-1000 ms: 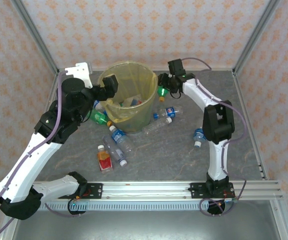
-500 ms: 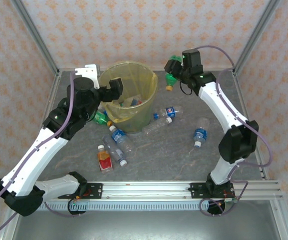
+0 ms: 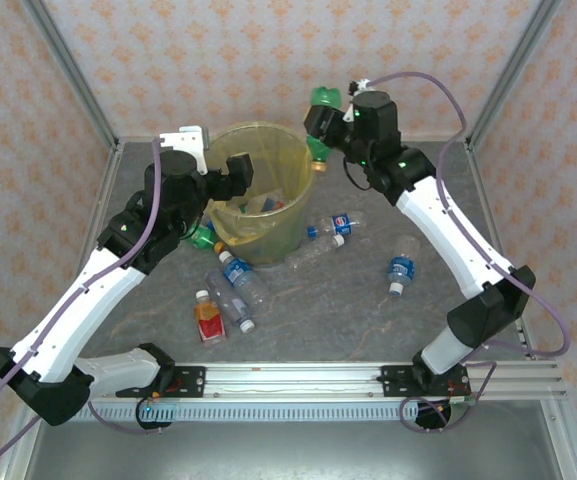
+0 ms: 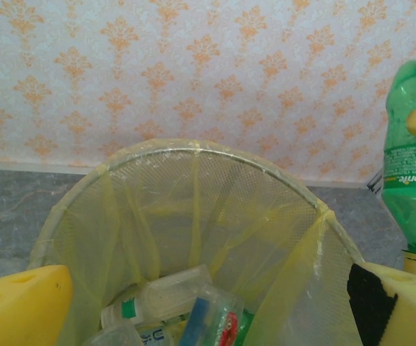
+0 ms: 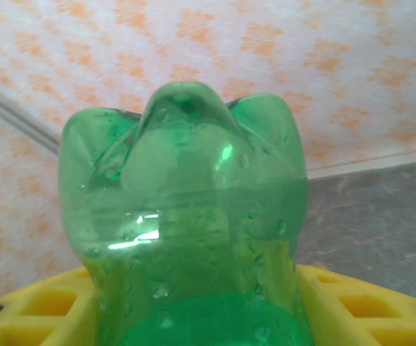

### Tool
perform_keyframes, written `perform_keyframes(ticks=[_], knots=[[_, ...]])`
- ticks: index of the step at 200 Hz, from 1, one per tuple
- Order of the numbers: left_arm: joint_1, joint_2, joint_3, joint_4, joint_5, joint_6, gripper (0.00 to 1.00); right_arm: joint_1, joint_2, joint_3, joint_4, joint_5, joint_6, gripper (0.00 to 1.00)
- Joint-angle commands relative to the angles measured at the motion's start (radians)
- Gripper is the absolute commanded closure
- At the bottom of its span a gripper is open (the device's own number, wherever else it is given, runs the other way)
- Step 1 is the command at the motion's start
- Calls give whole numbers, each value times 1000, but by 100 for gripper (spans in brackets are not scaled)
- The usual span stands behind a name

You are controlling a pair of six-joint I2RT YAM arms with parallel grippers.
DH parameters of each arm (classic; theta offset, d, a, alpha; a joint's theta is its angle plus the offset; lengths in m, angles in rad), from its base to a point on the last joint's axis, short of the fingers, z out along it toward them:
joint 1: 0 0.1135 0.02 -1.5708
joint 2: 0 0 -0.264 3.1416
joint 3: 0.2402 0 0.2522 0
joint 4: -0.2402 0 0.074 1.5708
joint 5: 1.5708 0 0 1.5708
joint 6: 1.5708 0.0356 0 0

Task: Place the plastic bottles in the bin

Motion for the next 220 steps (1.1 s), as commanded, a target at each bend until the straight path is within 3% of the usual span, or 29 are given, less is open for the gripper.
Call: perform_keyframes(ticks=[1,77,143,179,188,220], knots=[[-8,-18,3,24,-8,-9,1,46,46,72,35,-4,-49,43],[-7,-62,-11,5,-41,-21,1,168,212,188,46,-12,-23,43],[-6,-74,-19,0,-53,-21,1,201,270,258,13,-26,-35,42],[-5,-70,-21,8,-56,-19,1,202,268,263,-3,-17,-39,22],[-5,-67,-21,6,-56,-21,1,204,266,262,-8,-12,-40,12],[4,-67,-21,3,-65,-27,1,204,249,251,-15,25,-45,9]])
